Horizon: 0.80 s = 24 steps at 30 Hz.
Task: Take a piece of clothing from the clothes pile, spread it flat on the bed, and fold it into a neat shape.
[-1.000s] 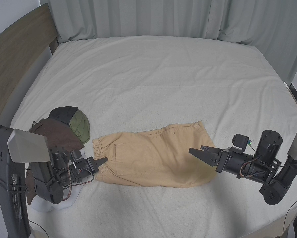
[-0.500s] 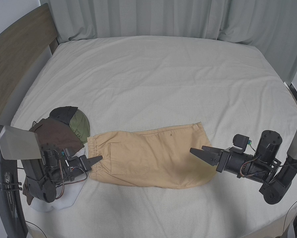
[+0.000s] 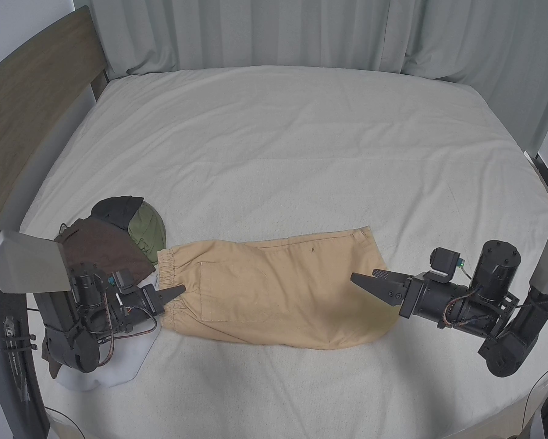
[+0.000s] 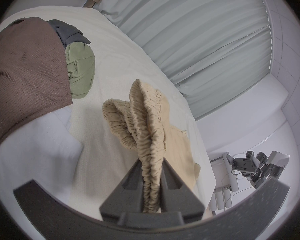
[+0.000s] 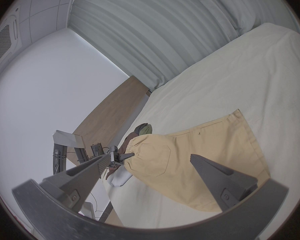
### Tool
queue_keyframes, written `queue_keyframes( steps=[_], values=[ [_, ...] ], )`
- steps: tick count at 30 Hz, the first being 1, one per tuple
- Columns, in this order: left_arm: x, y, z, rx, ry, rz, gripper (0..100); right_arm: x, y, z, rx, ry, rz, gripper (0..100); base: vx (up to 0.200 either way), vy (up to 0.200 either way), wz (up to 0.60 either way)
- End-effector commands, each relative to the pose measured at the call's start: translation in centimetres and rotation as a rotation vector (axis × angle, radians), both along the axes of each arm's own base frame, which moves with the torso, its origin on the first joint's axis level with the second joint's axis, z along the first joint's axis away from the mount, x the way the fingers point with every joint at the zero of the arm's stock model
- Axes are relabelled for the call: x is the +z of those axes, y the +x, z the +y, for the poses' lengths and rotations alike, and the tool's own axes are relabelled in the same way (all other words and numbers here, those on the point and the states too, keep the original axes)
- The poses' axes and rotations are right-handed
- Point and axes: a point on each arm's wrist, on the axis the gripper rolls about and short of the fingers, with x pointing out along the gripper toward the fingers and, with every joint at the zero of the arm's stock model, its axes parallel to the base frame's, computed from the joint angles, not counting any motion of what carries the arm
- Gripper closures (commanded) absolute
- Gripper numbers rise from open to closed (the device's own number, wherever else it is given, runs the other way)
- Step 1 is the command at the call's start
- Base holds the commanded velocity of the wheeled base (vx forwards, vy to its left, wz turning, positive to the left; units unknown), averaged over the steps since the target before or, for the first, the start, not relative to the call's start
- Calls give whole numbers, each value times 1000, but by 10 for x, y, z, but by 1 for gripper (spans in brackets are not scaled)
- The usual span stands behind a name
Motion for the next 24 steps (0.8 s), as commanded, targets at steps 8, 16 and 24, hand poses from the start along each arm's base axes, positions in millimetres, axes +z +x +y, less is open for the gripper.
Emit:
queue_keyframes(
  steps=[8, 16, 24],
  values=[
    [15, -11, 16, -21, -24, -20, 100, 0, 0, 0, 2, 0, 1, 0, 0, 0, 0],
    [26, -17, 30, -34, -40, -41, 100, 0, 0, 0, 0, 0, -1, 0, 0, 0, 0],
    [29, -20, 40, -49, -27, -67, 100, 1, 0, 0, 0, 1, -4, 0, 0, 0, 0]
  ],
)
